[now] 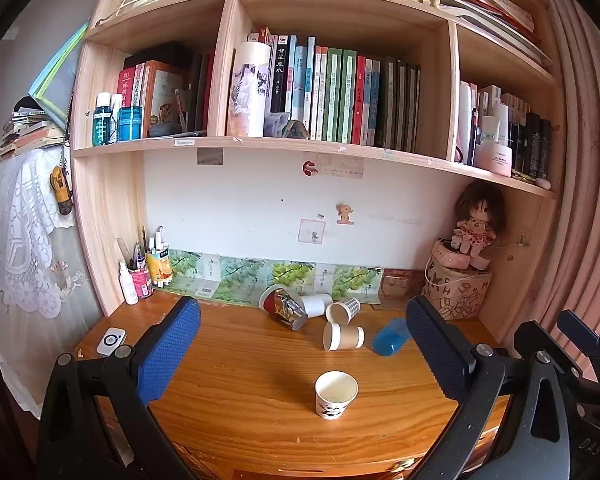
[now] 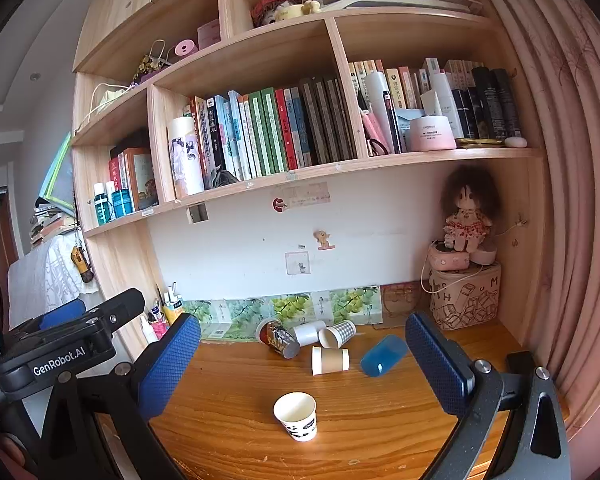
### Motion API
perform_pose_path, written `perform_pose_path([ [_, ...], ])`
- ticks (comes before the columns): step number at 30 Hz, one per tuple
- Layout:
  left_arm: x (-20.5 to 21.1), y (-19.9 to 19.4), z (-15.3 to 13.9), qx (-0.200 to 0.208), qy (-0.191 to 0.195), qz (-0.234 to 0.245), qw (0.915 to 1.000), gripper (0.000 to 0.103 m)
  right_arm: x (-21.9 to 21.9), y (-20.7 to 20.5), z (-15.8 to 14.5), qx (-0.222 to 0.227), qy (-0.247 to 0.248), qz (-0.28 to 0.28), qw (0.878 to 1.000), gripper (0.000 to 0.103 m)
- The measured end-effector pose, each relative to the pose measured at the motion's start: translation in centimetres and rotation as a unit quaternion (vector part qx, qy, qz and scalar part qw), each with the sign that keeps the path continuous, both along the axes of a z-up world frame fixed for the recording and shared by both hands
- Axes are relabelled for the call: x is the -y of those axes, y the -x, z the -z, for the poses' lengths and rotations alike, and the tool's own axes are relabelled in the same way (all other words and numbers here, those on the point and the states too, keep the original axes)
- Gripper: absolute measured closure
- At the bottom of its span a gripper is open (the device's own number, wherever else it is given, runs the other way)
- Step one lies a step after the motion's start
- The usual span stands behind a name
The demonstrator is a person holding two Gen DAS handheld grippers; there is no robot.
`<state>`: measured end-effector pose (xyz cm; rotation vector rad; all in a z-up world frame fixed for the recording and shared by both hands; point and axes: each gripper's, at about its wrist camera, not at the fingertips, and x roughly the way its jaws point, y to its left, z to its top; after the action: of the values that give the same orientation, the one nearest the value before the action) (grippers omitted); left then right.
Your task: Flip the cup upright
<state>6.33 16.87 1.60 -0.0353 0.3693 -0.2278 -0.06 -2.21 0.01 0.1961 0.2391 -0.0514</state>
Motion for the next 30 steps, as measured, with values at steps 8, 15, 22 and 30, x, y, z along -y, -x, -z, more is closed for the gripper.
perform_pose_path([
  [8,-0.5,0.0,0.1,-0.005,0.004,-0.004,1.0,0.0,-0.4,-0.4,0.1,-0.005,0.0,-0.008,1.0,0.0],
  [15,-0.8,0.1,0.2,-0.008,0.004,-0.007,0.9999,0.0,-0.7,-0.5,0.3,-0.009,0.0,-0.014,1.0,0.0],
  [22,-1.1,0.2,0.3,-0.008,0.004,-0.013,0.9999,0.0,-0.8,-0.6,0.2,-0.009,-0.002,-0.021,1.0,0.0],
  [30,-1.2,-0.2,0.3,-0.011,0.004,-0.018,0.9998,0.0,-0.9,-1.3,0.5,-0.018,-0.006,-0.036,0.999,0.0],
])
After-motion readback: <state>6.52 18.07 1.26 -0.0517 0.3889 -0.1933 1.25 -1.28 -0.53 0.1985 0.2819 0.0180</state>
